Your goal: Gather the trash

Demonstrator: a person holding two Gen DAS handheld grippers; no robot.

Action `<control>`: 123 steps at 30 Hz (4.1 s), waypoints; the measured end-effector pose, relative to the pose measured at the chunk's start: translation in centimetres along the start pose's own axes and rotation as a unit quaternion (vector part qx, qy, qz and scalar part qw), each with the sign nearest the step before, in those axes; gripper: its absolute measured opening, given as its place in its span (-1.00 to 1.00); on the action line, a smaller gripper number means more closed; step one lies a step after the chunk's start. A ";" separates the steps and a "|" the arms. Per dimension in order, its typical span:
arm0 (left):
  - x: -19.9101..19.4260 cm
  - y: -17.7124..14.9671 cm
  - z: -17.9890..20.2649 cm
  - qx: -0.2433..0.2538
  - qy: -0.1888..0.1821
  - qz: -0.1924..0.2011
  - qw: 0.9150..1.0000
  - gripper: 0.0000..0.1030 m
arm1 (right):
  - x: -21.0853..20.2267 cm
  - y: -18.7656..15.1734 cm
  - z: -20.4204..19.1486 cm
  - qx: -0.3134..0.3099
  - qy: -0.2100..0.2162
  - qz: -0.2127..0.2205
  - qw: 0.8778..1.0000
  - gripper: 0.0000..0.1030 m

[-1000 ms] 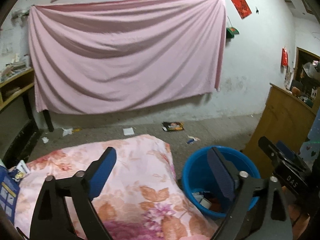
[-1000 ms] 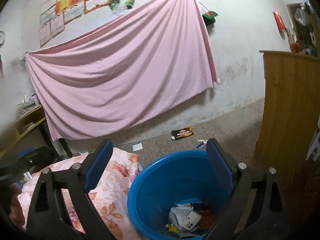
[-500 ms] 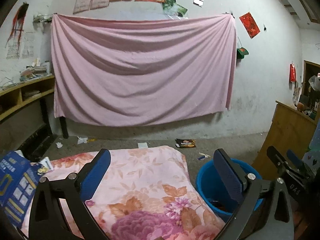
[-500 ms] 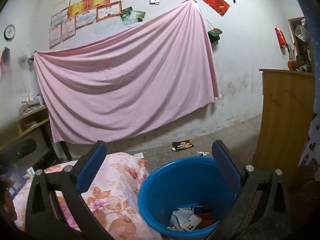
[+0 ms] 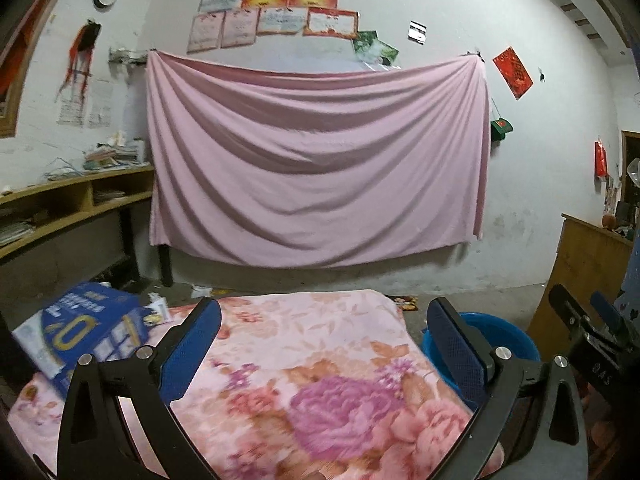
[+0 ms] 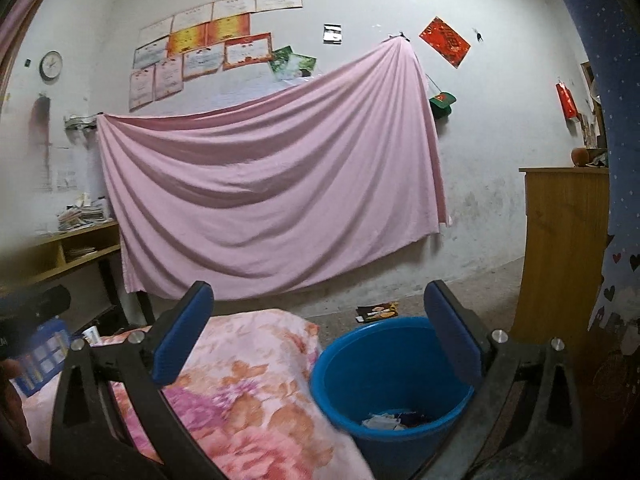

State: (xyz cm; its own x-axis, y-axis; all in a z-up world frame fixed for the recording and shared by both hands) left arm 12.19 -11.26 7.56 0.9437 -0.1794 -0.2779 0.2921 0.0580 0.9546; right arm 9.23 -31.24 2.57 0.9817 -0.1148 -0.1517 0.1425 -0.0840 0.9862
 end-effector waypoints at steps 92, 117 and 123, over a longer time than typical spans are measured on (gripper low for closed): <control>-12.4 -12.9 -6.6 0.002 0.056 0.017 0.998 0.96 | -13.1 -7.3 -7.5 -0.055 0.014 -0.004 0.998 1.00; -12.3 -13.0 -6.6 0.003 0.056 0.017 0.998 0.96 | -13.1 -7.3 -7.4 -0.054 0.015 -0.005 0.998 1.00; -12.3 -13.0 -6.6 0.003 0.056 0.017 0.998 0.96 | -13.1 -7.3 -7.5 -0.054 0.015 -0.005 0.998 1.00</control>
State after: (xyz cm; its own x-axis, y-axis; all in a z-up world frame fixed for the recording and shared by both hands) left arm -2.20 -3.30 -2.14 0.9646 -0.0664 -0.2550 0.2588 0.0558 0.9643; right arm -3.74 -21.74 -2.15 0.9833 -0.0851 -0.1608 0.1633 0.0225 0.9863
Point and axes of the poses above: each gripper's, at about its wrist camera, not at the fingertips, and x roughly the way its jaws point, z to its right, y to its top, the point moved 1 cm from there along x, roughly the way its jaws point, and after that the axes turned 3 degrees about -x, right-handed, at the moved point
